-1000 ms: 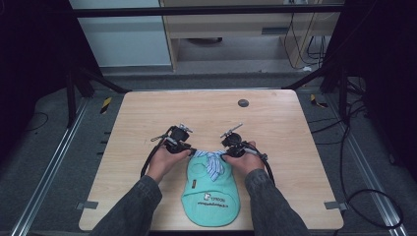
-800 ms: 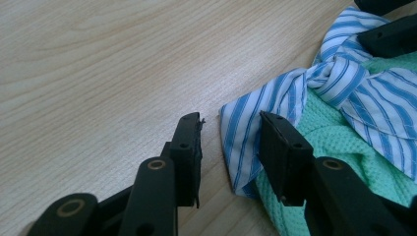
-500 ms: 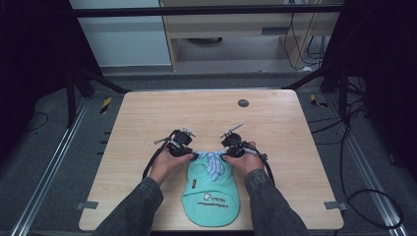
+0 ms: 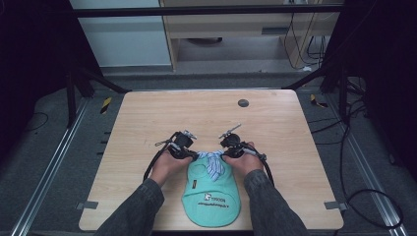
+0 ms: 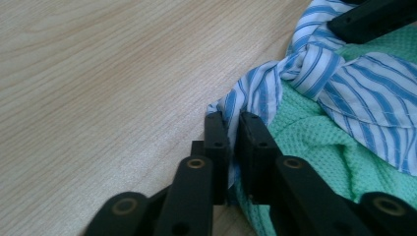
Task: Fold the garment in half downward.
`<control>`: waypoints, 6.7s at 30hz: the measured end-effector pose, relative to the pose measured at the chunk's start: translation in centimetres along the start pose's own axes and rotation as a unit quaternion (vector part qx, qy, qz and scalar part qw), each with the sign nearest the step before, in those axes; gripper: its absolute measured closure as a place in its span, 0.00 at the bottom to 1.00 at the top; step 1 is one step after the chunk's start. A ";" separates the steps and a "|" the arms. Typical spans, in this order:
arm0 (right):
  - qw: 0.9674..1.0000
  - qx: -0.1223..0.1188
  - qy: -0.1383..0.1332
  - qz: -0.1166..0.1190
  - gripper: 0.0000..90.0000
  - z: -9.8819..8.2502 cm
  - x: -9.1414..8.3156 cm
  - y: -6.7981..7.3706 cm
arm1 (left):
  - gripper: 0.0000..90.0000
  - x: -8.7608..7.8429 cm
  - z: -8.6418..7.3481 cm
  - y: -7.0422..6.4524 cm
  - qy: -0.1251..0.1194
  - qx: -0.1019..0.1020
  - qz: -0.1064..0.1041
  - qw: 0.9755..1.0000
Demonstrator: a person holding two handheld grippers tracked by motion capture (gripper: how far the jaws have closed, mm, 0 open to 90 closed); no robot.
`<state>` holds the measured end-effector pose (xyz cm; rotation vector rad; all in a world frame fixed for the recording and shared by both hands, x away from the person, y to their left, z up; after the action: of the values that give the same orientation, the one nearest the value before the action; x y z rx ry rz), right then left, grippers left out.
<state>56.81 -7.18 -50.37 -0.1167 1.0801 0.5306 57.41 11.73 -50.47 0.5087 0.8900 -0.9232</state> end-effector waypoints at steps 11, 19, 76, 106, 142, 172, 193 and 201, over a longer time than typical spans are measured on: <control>1.000 -0.018 -0.021 0.004 0.92 -0.3 -0.6 0.2 | 0.97 -0.7 0.1 0.3 -0.008 0.022 0.005 1.000; 0.999 -0.025 -0.043 0.016 0.92 -0.4 -1.8 0.2 | 0.97 -1.9 0.8 0.4 -0.019 0.038 0.004 0.999; 0.988 -0.090 -0.123 0.004 0.91 2.5 -6.5 0.7 | 0.97 -6.4 4.1 1.5 -0.046 0.072 0.043 0.995; 0.987 -0.084 -0.141 -0.001 0.91 3.6 -7.1 0.4 | 0.97 -7.2 5.2 2.0 -0.056 0.072 0.052 0.994; 0.983 -0.095 -0.157 -0.023 0.91 5.1 -9.2 -0.1 | 0.97 -9.1 7.7 2.1 -0.066 0.096 0.072 0.991; 0.981 -0.104 -0.161 -0.025 0.90 4.2 -9.5 -0.2 | 0.97 -8.9 7.9 1.1 -0.068 0.113 0.080 0.988; 0.983 -0.113 -0.143 -0.018 0.89 2.2 -7.8 0.0 | 0.97 -7.3 5.6 -0.3 -0.057 0.121 0.065 0.989; 0.984 -0.113 -0.137 -0.013 0.89 1.4 -7.4 0.1 | 0.97 -6.8 4.8 -0.9 -0.057 0.117 0.059 0.990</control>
<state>55.24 -9.25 -43.34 -0.2489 0.7479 0.6248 56.69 11.02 -42.16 0.6971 0.6446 -0.9429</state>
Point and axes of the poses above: each handheld gripper's, and its own axes: x roughly forward along the jaws, z roughly out of its top, y roughly to its left, the point moved 3 cm from there along x, roughly forward along the jaws, and after that the axes turned 12 degrees about x, right-handed, at the moved point
